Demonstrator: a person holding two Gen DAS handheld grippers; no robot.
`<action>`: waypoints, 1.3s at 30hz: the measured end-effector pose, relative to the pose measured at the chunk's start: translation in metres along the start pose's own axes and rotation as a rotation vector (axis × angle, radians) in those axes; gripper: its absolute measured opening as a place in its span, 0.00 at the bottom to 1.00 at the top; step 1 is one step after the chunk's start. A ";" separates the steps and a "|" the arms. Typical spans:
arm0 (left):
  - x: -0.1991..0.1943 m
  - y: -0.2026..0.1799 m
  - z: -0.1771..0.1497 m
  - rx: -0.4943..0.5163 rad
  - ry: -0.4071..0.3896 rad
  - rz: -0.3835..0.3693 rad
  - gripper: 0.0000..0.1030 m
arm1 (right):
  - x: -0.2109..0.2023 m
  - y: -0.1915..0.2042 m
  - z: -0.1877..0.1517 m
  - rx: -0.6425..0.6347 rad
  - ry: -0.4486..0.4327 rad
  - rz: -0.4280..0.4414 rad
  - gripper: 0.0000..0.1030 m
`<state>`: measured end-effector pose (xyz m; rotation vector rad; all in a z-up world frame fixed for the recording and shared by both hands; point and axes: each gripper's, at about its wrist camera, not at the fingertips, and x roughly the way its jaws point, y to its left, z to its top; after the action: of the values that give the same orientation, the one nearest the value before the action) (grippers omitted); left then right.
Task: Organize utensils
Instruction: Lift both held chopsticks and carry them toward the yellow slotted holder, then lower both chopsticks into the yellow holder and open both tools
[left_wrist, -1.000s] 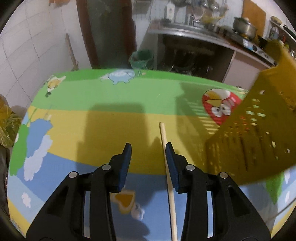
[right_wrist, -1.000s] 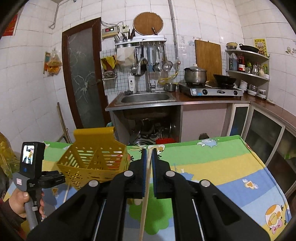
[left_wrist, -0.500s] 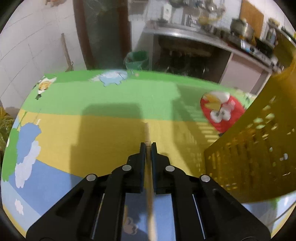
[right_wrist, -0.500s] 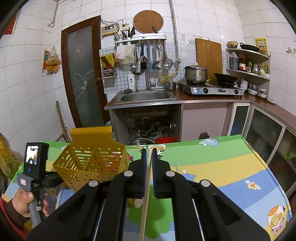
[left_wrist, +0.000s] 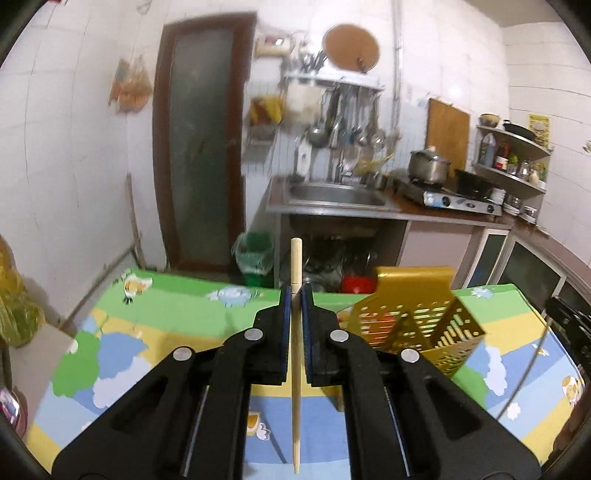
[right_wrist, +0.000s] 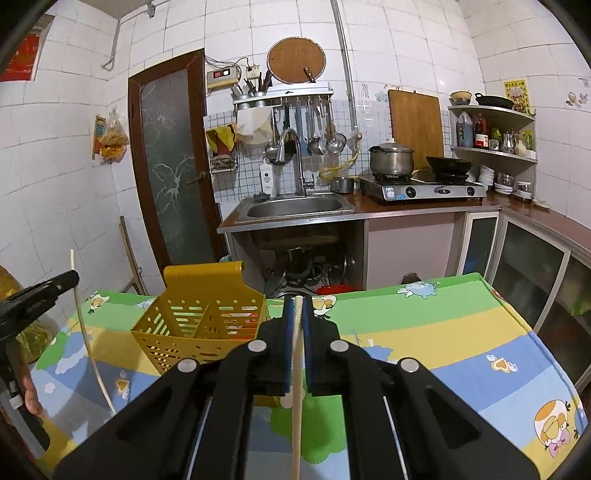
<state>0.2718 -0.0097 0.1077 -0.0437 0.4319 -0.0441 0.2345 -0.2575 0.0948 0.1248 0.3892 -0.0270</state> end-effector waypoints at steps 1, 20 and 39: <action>-0.004 -0.003 0.001 0.008 -0.010 -0.004 0.05 | -0.002 0.000 0.001 0.001 -0.004 0.000 0.05; -0.019 -0.063 0.121 -0.021 -0.193 -0.086 0.05 | -0.038 0.033 0.134 -0.051 -0.233 0.064 0.05; 0.081 -0.045 0.051 -0.044 0.013 -0.055 0.57 | 0.068 0.043 0.069 -0.097 0.025 0.092 0.29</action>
<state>0.3656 -0.0570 0.1223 -0.0985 0.4448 -0.0893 0.3259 -0.2236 0.1368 0.0468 0.4084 0.0847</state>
